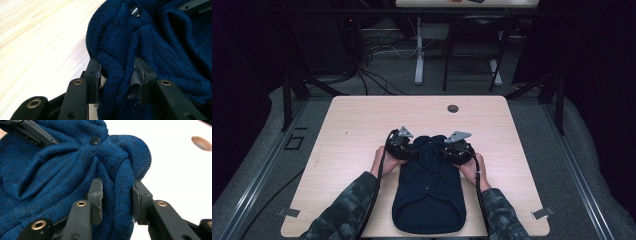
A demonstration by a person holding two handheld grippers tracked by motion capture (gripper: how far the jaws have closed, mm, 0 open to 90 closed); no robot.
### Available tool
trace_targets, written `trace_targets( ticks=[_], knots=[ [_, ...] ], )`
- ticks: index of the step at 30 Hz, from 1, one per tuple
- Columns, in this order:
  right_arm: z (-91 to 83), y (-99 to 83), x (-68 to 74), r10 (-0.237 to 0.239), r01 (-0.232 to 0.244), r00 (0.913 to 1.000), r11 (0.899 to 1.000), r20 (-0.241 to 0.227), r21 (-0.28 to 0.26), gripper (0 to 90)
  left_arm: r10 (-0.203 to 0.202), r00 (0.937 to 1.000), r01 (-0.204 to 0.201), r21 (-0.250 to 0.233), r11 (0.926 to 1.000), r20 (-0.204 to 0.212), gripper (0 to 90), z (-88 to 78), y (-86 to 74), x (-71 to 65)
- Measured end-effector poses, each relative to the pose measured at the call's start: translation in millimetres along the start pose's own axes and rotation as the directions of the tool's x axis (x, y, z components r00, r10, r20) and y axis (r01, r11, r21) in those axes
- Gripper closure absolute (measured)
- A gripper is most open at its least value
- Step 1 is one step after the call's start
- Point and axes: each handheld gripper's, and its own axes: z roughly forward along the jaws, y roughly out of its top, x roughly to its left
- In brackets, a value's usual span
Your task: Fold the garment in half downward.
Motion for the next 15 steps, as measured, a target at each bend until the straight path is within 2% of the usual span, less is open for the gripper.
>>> trace_targets(
  ticks=[3, 8, 11, 15],
  knots=[
    [-5.3, 0.7, 2.7, -0.019, 0.019, 0.9997, 1.000, 0.017, -0.023, 65.3, -0.003, 1.0000, 0.004, -0.021, 0.9998, 0.006, 62.7, -3.6, 0.4, -0.8],
    [-12.9, 1.9, 4.4, -0.035, 0.036, 0.9991, 0.999, 0.024, -0.036, 65.1, 0.016, 0.9998, -0.016, -0.036, 0.9992, 0.006, 63.7, -11.3, 2.5, -3.8],
    [-17.1, 2.5, 4.7, -0.027, 0.028, 0.9994, 0.999, 0.024, -0.038, 64.6, 0.040, 0.9992, -0.040, -0.050, 0.9979, -0.009, 64.4, -17.1, 4.7, -8.6],
    [-23.8, 3.4, 4.9, -0.017, 0.019, 0.9991, 0.999, 0.037, -0.049, 63.7, 0.089, 0.9954, -0.092, -0.083, 0.9924, -0.034, 65.7, -24.8, 7.8, -15.7]
  ],
)
